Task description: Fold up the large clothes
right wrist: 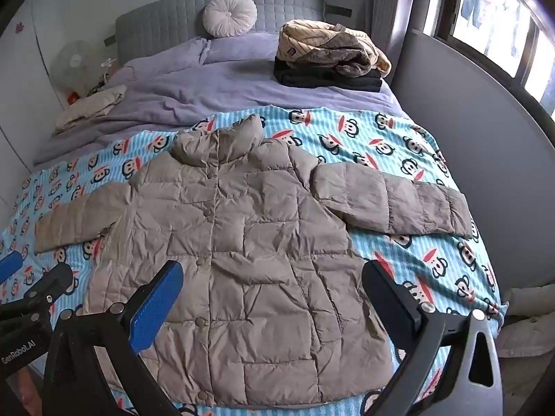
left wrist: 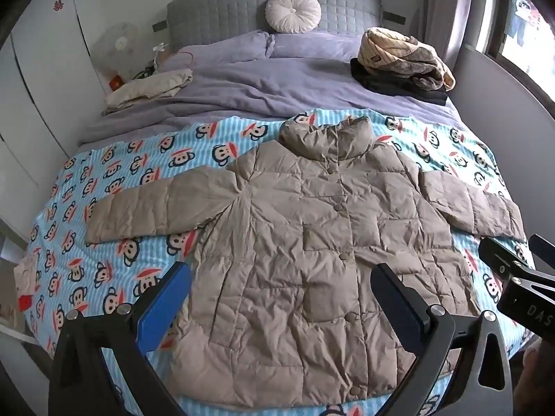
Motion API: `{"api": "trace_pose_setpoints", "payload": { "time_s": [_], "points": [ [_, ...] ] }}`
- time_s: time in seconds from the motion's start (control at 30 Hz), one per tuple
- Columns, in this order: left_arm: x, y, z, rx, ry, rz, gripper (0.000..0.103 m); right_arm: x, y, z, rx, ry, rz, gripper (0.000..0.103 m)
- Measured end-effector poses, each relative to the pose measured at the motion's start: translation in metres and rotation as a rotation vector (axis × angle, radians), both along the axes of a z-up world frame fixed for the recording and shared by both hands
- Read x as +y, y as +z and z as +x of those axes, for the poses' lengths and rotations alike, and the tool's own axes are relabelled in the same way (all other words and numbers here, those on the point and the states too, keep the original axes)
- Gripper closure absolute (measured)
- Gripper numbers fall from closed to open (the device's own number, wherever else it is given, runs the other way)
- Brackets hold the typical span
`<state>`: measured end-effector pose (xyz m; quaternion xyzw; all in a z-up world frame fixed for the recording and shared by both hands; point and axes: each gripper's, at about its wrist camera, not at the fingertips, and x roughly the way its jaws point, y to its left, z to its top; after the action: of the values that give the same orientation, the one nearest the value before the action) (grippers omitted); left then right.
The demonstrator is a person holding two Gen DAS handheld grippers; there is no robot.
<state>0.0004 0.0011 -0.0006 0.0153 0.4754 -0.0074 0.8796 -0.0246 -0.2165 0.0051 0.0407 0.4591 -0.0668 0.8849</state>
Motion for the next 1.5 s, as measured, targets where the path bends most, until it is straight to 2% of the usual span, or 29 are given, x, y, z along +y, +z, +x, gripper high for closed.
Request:
{"api": "trace_pose_setpoints", "payload": {
  "time_s": [1.0, 1.5],
  "points": [
    [0.01, -0.017, 0.002, 0.019, 0.029, -0.026, 0.0, 0.006, -0.011, 0.011, 0.037, 0.001, 0.012, 0.001],
    [0.011, -0.021, 0.003, 0.037, 0.031, -0.106, 0.0, 0.006, -0.012, 0.013, 0.04, 0.002, 0.014, 0.001]
  ]
}}
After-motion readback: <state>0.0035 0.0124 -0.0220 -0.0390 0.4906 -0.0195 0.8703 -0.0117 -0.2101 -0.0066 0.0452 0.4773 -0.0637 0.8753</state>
